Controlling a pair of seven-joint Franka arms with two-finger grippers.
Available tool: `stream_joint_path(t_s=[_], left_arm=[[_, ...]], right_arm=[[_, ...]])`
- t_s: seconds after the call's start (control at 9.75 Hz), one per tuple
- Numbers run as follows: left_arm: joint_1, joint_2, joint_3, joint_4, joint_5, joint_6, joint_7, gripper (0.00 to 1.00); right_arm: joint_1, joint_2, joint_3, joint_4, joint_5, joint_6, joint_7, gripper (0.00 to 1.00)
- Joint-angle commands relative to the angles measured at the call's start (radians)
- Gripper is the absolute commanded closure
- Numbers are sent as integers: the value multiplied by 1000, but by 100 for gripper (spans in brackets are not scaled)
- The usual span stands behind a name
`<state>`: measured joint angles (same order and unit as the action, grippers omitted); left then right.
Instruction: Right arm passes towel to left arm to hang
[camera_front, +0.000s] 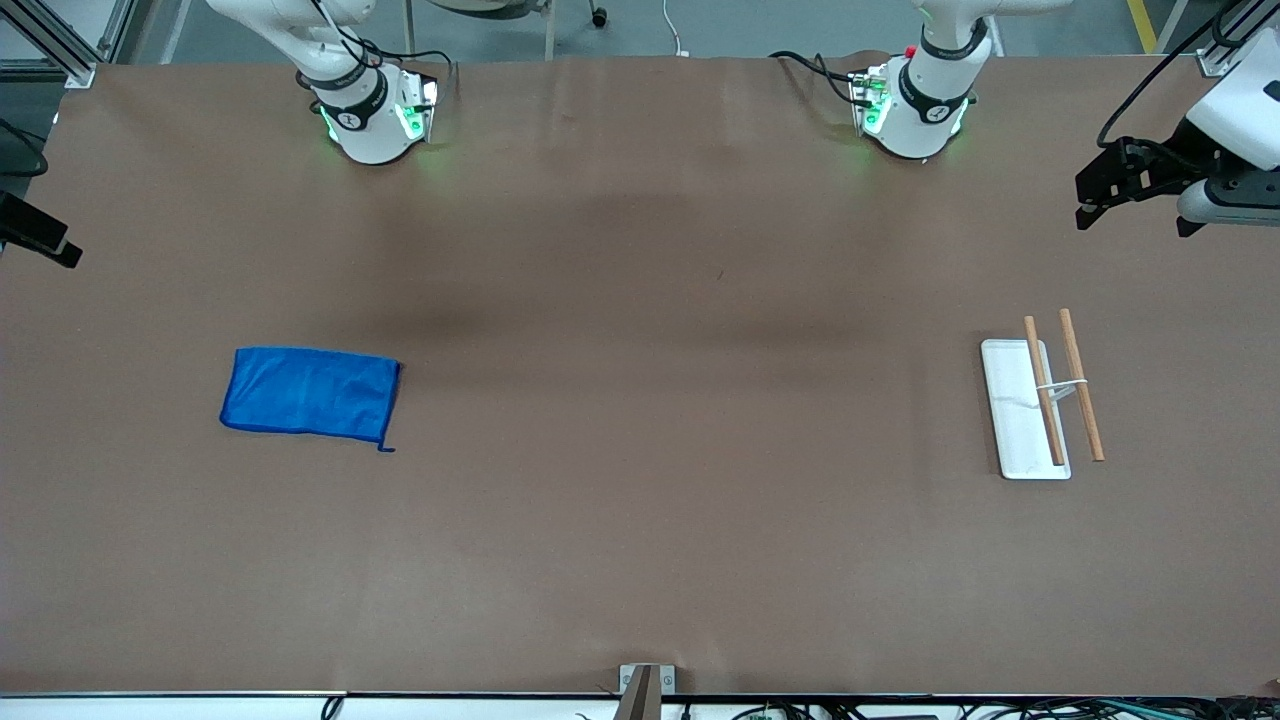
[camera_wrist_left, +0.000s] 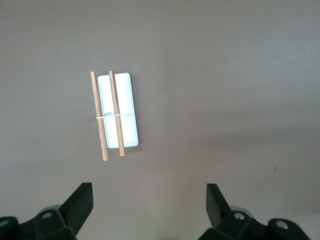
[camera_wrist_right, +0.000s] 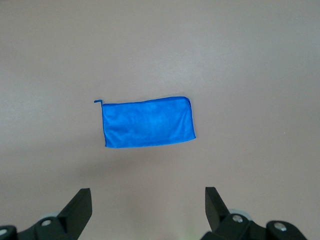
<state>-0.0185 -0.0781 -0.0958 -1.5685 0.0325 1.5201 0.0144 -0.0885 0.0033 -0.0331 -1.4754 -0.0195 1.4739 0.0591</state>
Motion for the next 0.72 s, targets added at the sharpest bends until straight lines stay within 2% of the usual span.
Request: stream_joint_path(t_s=[0.0,0.41,0.62], left_arm=[[2,23,-1,-5,0,3,7,0],[5,31,-1,12,-5,2,7,0],[15,31,-1,11,-5,2,2,0]], right_arm=[[-13,-26,7,-26,6,8,-13,0],[-4,-14,16,-7,-25,-3,-12,0],[16,22,18,-45,-30,-1,-8,0]])
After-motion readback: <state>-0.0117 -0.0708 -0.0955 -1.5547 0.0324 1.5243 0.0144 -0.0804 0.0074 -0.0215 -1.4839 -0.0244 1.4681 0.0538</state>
